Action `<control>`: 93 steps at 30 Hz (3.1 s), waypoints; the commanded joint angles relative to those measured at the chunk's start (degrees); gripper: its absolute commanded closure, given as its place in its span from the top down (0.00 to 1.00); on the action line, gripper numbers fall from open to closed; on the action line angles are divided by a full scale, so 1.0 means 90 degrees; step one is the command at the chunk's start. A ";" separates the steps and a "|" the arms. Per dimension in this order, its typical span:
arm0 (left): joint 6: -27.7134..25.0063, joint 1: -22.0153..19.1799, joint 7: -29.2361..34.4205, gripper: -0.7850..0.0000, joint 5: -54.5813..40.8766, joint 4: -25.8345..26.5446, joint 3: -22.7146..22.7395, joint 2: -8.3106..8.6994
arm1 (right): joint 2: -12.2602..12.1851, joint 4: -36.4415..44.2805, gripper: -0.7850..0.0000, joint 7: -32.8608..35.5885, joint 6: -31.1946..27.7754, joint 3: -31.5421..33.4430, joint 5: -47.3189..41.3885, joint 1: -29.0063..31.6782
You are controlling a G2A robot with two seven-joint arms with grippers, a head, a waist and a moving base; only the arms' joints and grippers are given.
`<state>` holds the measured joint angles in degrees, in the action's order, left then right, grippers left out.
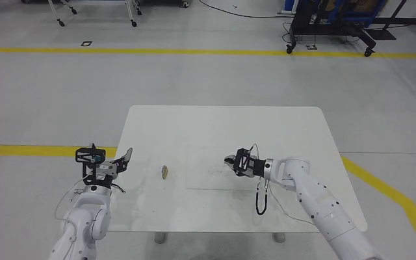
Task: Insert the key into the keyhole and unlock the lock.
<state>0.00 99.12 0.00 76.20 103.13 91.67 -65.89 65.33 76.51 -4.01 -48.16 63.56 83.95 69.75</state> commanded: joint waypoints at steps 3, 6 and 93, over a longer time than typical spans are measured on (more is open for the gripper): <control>0.0000 0.0000 0.0000 1.00 0.0000 0.0000 0.0000 0.0000 | -0.0003 -0.0013 0.00 -0.0020 -0.0033 0.0025 -0.0076 0.0016; 0.0000 0.0000 0.0000 1.00 0.0000 0.0000 0.0000 0.0000 | -0.0003 -0.0013 0.00 -0.0020 -0.0033 0.0025 -0.0076 0.0016; -0.5964 -0.4781 0.5624 0.24 -1.1110 -0.3584 -0.5147 0.0963 | -0.0261 -0.1973 0.00 -0.4697 -0.1093 -0.5061 -0.4327 -0.2664</control>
<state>-53.22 56.37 51.10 -24.09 70.97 46.08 -57.44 62.97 58.91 -46.32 -58.00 18.69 45.62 46.19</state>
